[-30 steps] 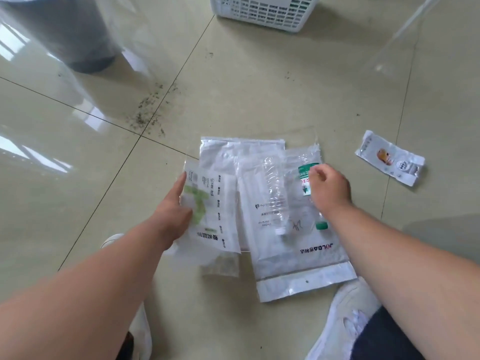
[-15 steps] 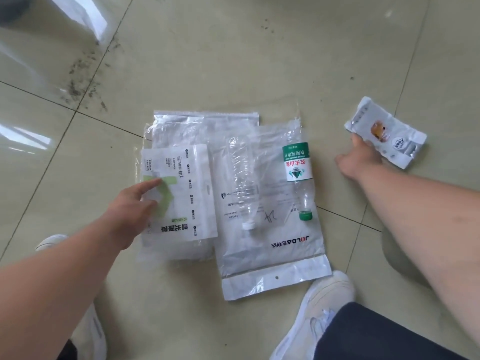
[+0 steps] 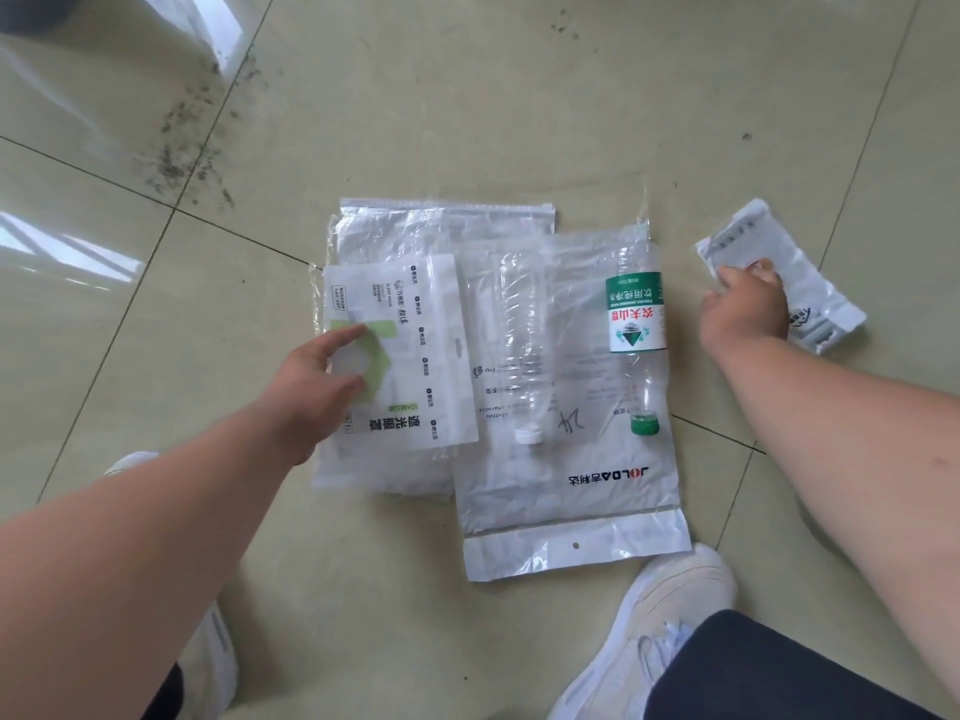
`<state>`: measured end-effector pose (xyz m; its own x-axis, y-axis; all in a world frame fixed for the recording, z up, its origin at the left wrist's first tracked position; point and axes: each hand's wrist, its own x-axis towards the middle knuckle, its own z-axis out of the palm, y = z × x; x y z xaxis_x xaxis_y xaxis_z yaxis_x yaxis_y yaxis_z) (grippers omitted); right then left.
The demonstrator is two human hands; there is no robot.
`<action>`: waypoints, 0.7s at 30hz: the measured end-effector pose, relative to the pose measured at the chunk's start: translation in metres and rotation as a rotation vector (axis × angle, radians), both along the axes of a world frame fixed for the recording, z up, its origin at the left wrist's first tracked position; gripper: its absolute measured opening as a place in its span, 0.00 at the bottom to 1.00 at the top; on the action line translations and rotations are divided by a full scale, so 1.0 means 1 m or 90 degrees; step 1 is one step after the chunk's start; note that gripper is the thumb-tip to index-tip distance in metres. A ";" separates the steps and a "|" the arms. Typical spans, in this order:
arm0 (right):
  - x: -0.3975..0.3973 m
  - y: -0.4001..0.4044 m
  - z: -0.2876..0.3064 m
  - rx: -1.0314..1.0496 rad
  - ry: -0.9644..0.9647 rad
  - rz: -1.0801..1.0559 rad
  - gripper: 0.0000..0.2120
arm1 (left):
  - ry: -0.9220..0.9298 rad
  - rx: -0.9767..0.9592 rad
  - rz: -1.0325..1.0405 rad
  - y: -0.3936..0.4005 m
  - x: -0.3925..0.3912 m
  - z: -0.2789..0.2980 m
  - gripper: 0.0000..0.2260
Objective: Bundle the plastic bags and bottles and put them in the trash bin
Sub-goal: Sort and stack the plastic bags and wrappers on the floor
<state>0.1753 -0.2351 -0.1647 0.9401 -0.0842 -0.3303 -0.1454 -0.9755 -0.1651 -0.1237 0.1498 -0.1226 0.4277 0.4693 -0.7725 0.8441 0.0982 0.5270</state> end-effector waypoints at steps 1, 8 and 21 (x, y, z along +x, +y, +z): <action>-0.001 0.000 0.003 -0.021 0.006 0.034 0.17 | -0.008 0.001 -0.006 -0.002 0.003 0.001 0.35; -0.005 0.009 0.013 -0.200 0.025 0.100 0.10 | -0.049 -0.023 -0.041 -0.011 0.022 -0.003 0.34; 0.005 0.035 0.080 -0.090 -0.060 0.054 0.11 | -0.080 -0.017 -0.059 -0.019 0.029 0.024 0.36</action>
